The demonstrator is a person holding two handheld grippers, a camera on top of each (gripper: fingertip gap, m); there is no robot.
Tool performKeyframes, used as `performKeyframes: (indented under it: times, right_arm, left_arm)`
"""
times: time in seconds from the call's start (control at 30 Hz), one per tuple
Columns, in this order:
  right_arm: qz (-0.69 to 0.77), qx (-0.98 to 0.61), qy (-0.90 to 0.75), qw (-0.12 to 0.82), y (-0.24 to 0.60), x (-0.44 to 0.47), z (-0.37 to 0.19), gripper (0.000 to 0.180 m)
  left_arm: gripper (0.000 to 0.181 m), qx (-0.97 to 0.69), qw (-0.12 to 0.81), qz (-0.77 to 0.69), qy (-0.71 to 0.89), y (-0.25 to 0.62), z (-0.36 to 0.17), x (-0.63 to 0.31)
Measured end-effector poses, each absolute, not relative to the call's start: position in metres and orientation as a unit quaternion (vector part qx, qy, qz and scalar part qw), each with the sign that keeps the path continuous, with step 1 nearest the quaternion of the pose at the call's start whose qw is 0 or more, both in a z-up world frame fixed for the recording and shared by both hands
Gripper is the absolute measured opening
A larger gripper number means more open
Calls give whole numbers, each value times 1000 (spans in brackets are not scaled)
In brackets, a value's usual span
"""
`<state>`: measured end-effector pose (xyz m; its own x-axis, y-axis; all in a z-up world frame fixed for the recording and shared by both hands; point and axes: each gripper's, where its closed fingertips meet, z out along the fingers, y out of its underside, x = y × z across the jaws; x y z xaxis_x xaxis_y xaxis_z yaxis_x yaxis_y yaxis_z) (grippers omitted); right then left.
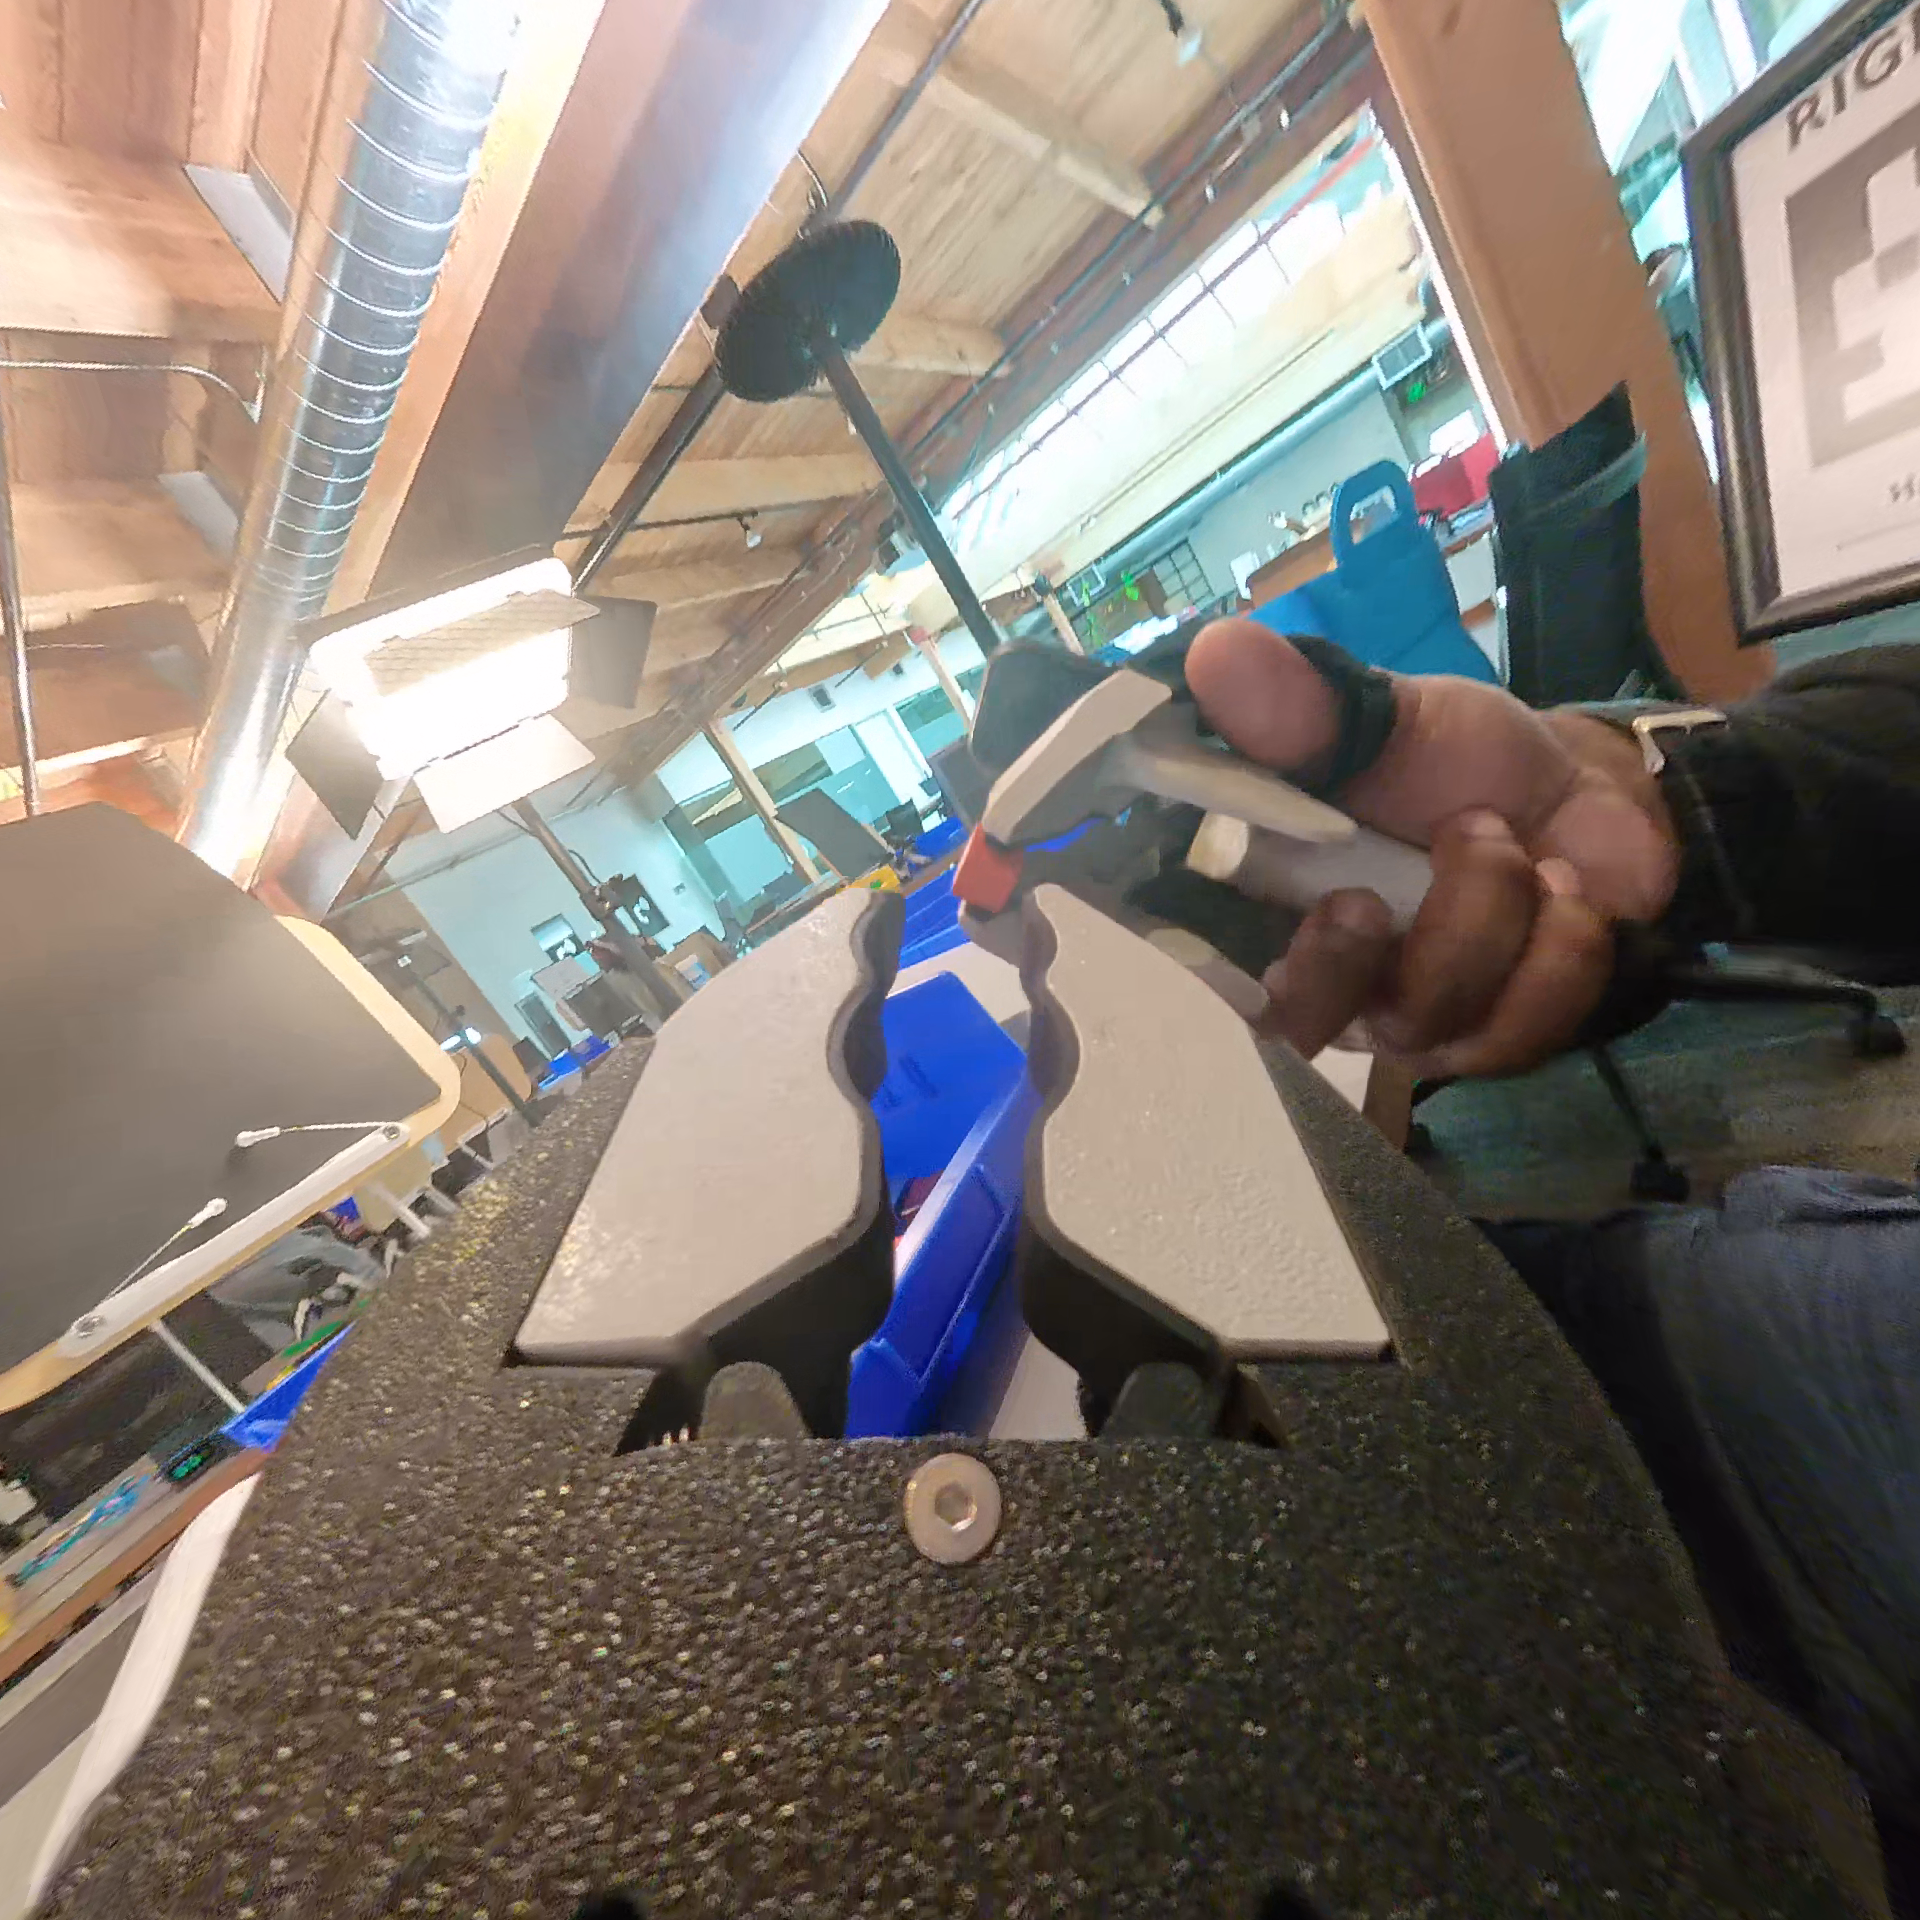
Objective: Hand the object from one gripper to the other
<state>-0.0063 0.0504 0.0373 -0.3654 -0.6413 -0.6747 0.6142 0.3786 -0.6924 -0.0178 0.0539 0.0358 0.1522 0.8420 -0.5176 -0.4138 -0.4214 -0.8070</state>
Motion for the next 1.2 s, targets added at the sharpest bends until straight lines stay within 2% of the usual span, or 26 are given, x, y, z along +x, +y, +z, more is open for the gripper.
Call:
performKeyframes:
  times: [0.3,0.47,0.67,0.8,1.07,1.2]
  right_arm:
    - [-546,-8,606,578,48,0,33,11]
    - [-560,3,613,557,43,-6,30,11]
    - [-589,17,621,517,39,-21,29,20]
    - [-635,7,643,428,35,-39,26,22]
    - [-732,-44,664,143,34,-91,25,22]
    - [-739,-71,667,65,34,-98,23,21]
  left_arm:
    - [13,-570,506,623,-176,59,34,-18]
    - [12,-578,508,605,-204,54,30,-22]
    - [12,-543,549,586,-247,41,36,-23]
    - [12,-513,576,566,-293,22,38,-25]
    - [11,-490,596,487,-410,-9,17,-38]
    - [11,-477,603,461,-444,-16,11,-41]
